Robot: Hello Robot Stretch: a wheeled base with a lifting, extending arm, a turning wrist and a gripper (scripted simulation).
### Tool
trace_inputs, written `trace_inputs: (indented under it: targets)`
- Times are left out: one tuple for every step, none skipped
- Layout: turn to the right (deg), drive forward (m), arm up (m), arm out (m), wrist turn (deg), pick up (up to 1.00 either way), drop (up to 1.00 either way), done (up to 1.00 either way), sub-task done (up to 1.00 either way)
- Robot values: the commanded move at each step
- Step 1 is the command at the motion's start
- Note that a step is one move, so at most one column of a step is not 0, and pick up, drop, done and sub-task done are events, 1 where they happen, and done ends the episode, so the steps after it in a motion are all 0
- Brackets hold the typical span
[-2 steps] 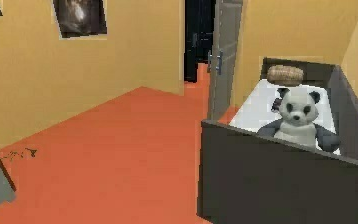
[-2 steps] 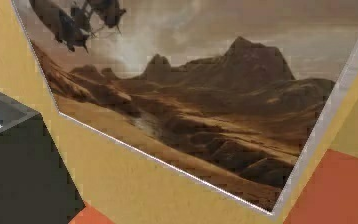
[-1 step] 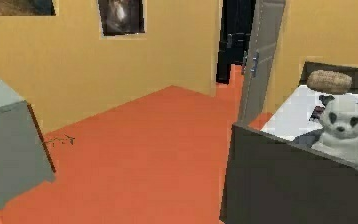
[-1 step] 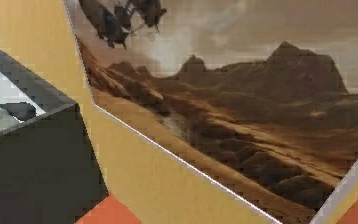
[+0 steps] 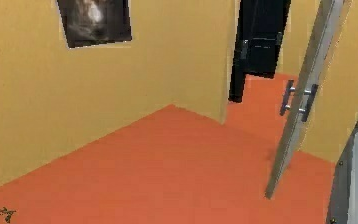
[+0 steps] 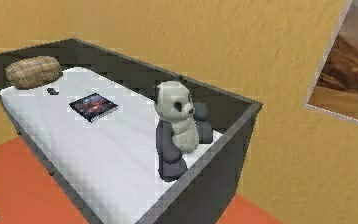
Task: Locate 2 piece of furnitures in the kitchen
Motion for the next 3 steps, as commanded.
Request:
trace_inputs:
  targets:
    - [-12.0, 0.00, 0.00, 0.00, 0.0, 0.00, 0.00, 0.00, 0.00]
    - [0.0, 0.10, 0.00, 0.00, 0.0, 0.00, 0.00, 0.00, 0.00]
    - [27.0, 0.00, 0.00, 0.00, 0.0, 0.00, 0.00, 0.00, 0.00]
